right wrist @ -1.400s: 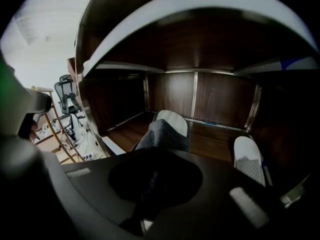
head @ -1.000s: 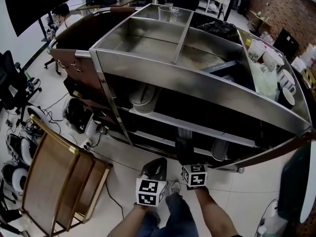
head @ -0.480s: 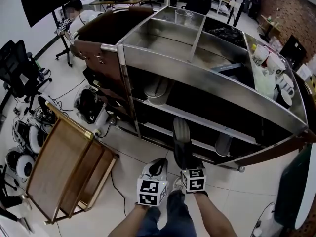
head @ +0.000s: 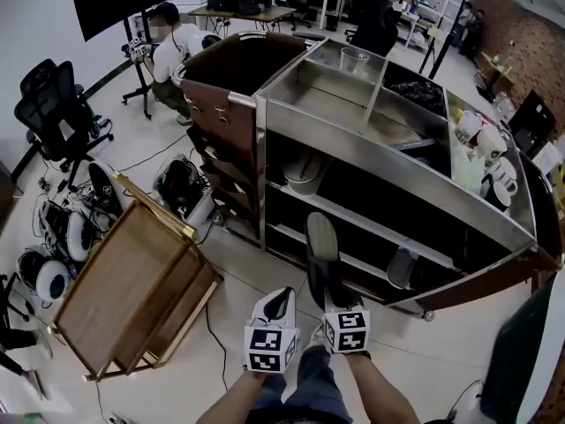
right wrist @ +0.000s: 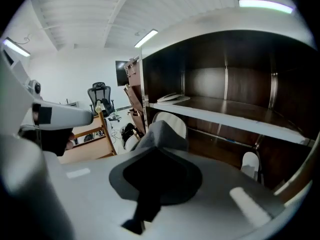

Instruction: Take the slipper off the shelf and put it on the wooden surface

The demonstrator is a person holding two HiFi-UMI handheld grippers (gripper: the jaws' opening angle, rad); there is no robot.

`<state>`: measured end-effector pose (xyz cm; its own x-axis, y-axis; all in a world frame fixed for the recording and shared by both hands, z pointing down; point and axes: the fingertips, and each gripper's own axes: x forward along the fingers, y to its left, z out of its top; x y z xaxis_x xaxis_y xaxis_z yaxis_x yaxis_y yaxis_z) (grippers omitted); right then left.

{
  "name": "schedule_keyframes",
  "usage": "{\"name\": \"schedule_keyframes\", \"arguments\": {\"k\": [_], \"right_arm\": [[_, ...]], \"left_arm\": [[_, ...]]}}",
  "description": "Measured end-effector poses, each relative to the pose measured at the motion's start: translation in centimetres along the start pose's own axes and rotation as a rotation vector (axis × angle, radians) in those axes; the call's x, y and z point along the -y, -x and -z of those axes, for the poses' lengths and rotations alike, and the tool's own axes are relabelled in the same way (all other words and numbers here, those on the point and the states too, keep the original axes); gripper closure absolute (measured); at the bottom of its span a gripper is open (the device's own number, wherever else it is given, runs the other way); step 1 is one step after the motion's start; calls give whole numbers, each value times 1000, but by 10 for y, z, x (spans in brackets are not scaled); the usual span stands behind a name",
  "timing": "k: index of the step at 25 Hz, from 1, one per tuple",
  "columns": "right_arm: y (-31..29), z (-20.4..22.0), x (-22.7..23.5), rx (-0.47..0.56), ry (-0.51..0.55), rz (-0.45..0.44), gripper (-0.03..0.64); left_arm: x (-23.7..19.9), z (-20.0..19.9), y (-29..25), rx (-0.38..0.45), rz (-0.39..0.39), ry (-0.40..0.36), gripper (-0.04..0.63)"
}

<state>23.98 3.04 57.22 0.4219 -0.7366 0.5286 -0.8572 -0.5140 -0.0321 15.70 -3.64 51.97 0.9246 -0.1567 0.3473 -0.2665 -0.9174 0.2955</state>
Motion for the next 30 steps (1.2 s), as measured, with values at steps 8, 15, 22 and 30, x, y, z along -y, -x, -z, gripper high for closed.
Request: {"name": "schedule_keyframes", "arguments": {"k": [8, 15, 22, 30], "right_arm": [[29, -44, -39, 84, 53, -48, 604], [26, -74, -84, 131, 111, -126, 604], [16, -100, -142, 175, 171, -232, 604], [7, -127, -217, 222, 233, -375, 604]], "left_arm": [[-9, -31, 34, 88, -35, -14, 591], [-36, -49, 58, 141, -98, -14, 591], [-82, -60, 89, 196, -205, 19, 591], [-130, -75, 130, 262, -328, 41, 591]]}}
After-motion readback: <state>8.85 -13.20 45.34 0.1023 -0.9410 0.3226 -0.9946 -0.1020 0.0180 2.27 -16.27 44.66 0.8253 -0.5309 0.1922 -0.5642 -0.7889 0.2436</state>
